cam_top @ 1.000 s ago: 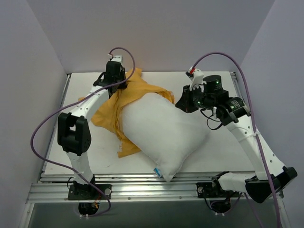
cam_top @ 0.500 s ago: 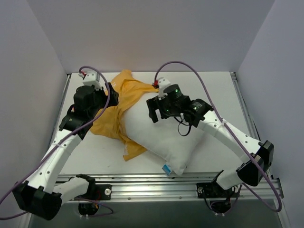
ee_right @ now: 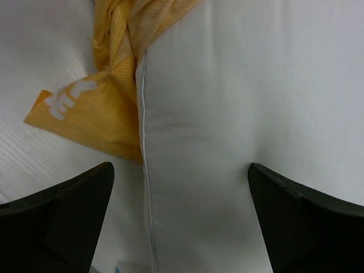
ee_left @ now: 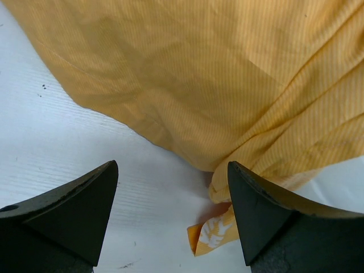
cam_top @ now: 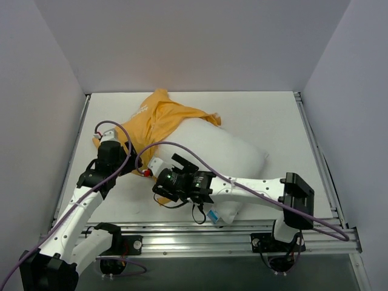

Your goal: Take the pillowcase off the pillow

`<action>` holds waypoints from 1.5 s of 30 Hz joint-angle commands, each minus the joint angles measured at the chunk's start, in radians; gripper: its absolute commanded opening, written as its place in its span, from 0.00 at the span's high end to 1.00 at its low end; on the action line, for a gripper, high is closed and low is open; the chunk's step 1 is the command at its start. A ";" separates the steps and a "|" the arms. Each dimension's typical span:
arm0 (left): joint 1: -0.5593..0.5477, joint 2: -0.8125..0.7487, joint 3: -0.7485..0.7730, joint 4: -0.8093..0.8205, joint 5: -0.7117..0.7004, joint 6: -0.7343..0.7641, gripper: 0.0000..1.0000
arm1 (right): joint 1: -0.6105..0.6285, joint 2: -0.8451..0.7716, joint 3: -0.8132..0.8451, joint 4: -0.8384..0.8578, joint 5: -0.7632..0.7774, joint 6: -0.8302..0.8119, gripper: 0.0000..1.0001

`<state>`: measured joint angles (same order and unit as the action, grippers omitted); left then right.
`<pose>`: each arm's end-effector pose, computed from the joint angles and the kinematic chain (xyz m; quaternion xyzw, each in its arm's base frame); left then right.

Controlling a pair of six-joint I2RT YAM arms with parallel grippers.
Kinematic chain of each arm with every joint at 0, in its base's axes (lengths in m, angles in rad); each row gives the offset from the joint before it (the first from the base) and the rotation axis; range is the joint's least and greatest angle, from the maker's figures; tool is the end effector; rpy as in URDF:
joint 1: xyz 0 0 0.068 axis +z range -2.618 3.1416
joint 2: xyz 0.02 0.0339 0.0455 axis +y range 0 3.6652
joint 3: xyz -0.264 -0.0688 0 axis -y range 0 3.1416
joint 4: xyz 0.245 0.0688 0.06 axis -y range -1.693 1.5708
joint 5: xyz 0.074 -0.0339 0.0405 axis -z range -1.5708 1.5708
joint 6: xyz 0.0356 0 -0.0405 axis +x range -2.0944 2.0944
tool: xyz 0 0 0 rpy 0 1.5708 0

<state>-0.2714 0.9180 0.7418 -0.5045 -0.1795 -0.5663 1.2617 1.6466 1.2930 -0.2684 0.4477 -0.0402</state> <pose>0.1906 -0.0464 0.2707 -0.1702 0.8835 -0.1005 0.4246 0.1293 0.3543 0.2864 -0.4449 0.7514 0.0937 0.4781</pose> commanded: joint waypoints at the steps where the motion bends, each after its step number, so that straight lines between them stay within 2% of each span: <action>1: 0.035 -0.007 0.010 0.012 0.018 -0.050 0.14 | 0.022 0.073 -0.020 0.037 0.224 -0.058 0.00; 7: 0.041 0.009 -0.001 0.001 0.035 -0.078 0.14 | 0.019 0.196 -0.046 0.060 0.394 -0.064 0.00; 11: 0.043 -0.007 -0.018 0.020 0.048 -0.081 0.14 | 0.011 0.258 -0.035 0.070 0.411 -0.069 0.01; 12: 0.043 -0.008 -0.018 0.023 0.054 -0.076 0.14 | 0.002 0.268 -0.029 0.072 0.422 -0.058 0.05; 15: 0.043 -0.004 -0.013 0.027 0.089 -0.055 0.14 | -0.016 0.291 0.000 0.081 0.447 -0.043 0.30; 16: 0.043 0.001 -0.012 0.027 0.098 -0.049 0.14 | -0.031 0.286 0.006 0.086 0.453 -0.033 0.50; 18: 0.043 0.004 -0.013 0.038 0.123 -0.046 0.14 | -0.048 0.268 0.017 0.107 0.451 -0.027 0.71; 19: 0.043 0.002 -0.016 0.041 0.129 -0.046 0.14 | -0.068 0.259 0.020 0.113 0.444 -0.024 0.88; 21: 0.041 -0.007 -0.028 0.066 0.147 -0.046 0.14 | -0.088 0.224 0.028 0.127 0.390 -0.023 1.00; 28: 0.014 -0.008 -0.019 0.181 0.279 -0.003 0.15 | -0.173 0.079 0.074 0.130 0.095 0.002 1.00; 36: -0.109 -0.044 0.022 0.316 0.249 0.101 0.15 | -0.321 -0.027 0.202 0.060 -0.246 0.094 1.00; 39: -0.114 -0.050 0.028 0.331 0.247 0.115 0.14 | -0.378 -0.045 0.215 0.058 -0.338 0.114 1.00; 45: -0.115 0.019 0.048 0.374 0.281 0.120 0.14 | -0.415 -0.054 0.218 0.064 -0.437 0.122 1.00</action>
<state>-0.3801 0.9051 0.7460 -0.2211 0.0681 -0.4675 0.8478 1.6558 1.4612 -0.2508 0.1127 0.0498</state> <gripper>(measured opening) 0.855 0.046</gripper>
